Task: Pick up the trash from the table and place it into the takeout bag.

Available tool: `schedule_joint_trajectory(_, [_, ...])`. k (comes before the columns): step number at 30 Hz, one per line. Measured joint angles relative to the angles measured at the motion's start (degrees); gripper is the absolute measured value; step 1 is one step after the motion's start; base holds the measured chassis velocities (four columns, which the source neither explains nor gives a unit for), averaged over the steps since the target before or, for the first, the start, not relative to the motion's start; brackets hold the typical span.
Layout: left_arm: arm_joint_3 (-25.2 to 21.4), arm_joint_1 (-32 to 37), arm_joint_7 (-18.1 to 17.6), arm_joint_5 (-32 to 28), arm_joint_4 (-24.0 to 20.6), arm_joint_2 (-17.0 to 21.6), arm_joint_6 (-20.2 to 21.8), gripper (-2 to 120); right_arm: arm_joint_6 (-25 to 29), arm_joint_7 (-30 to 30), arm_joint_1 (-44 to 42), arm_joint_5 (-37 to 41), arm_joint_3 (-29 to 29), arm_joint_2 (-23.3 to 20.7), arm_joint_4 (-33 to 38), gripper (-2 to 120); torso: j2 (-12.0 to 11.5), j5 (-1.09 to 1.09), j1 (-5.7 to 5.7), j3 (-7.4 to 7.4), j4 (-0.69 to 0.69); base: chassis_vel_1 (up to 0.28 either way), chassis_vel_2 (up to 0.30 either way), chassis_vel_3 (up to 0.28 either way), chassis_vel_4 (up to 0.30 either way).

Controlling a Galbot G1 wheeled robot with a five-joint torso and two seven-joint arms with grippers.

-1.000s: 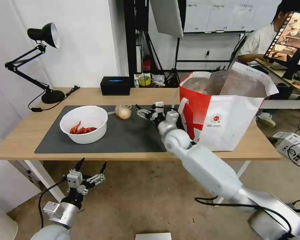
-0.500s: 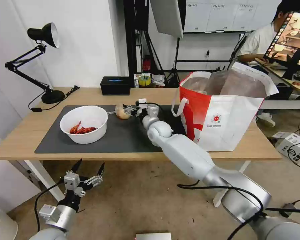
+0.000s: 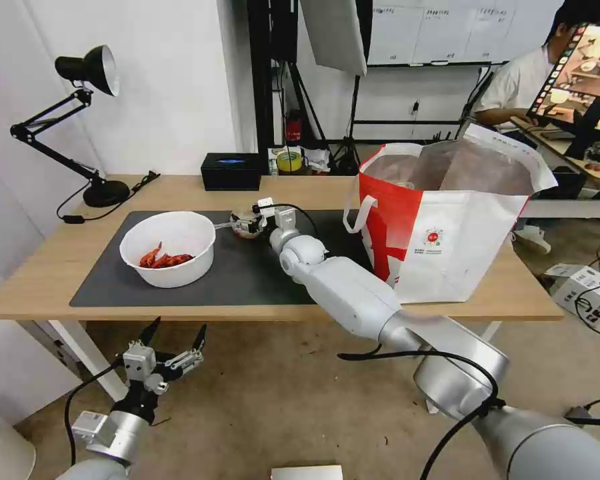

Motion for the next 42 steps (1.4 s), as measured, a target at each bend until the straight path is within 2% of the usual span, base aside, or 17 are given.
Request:
schedule_joint_trajectory(10, [0.27,-0.37,0.05,-0.11,-0.05,0.04,-0.08,100,-1.96,-2.17,1.34,0.32,-3.51,-0.05,-2.08,100,0.0,0.0,0.0,0.0,0.0,0.0,0.0,0.0,0.0])
schedule_joint_trajectory(29, [0.8,-1.13,0.12,-0.54,0.4,0.63,-0.25,100,-2.74,-4.87,2.43,0.35,-5.17,-0.08,-4.02,100,0.0,0.0,0.0,0.0,0.0,0.0,0.0,0.0,0.0])
schedule_joint_trajectory(32, [0.82,-1.19,0.12,-0.77,0.52,0.93,-0.25,100,-2.75,-5.58,2.29,0.67,-5.16,-0.08,-4.06,94,0.0,0.0,0.0,0.0,0.0,0.0,0.0,0.0,0.0])
schedule_joint_trajectory(34, [0.72,-1.19,0.12,-1.08,0.54,1.18,-0.26,100,-2.57,-6.34,1.87,0.72,-5.17,-0.07,-4.35,84,0.0,0.0,0.0,0.0,0.0,0.0,0.0,0.0,0.0])
schedule_joint_trajectory(35, [0.72,-1.19,0.12,-1.08,0.54,1.18,-0.26,100,-2.57,-6.34,1.87,0.72,-5.17,-0.07,-4.35,84,0.0,0.0,0.0,0.0,0.0,0.0,0.0,0.0,0.0])
schedule_joint_trajectory(37, [0.61,-1.16,0.13,-1.25,0.56,1.2,-0.31,100,-2.46,-6.56,1.59,0.73,-5.18,-0.07,-4.49,73,0.0,0.01,0.0,0.0,0.0,0.0,0.0,0.0,0.0])
schedule_joint_trajectory(38, [0.61,-1.16,0.13,-1.25,0.56,1.2,-0.31,100,-2.46,-6.56,1.59,0.73,-5.18,-0.07,-4.49,73,0.0,0.01,0.0,0.0,0.0,0.0,0.0,0.0,0.0])
schedule_joint_trajectory(41, [0.6,-1.06,0.15,-1.28,0.58,1.13,-0.43,100,-2.42,-6.56,1.37,0.73,-5.18,-0.08,-4.52,60,0.0,0.01,0.0,0.0,0.0,0.0,0.0,0.0,0.0])
schedule_joint_trajectory(42, [0.6,-1.06,0.15,-1.28,0.58,1.13,-0.43,100,-2.42,-6.56,1.37,0.73,-5.18,-0.08,-4.52,60,0.0,0.01,0.0,0.0,0.0,0.0,0.0,0.0,0.0])
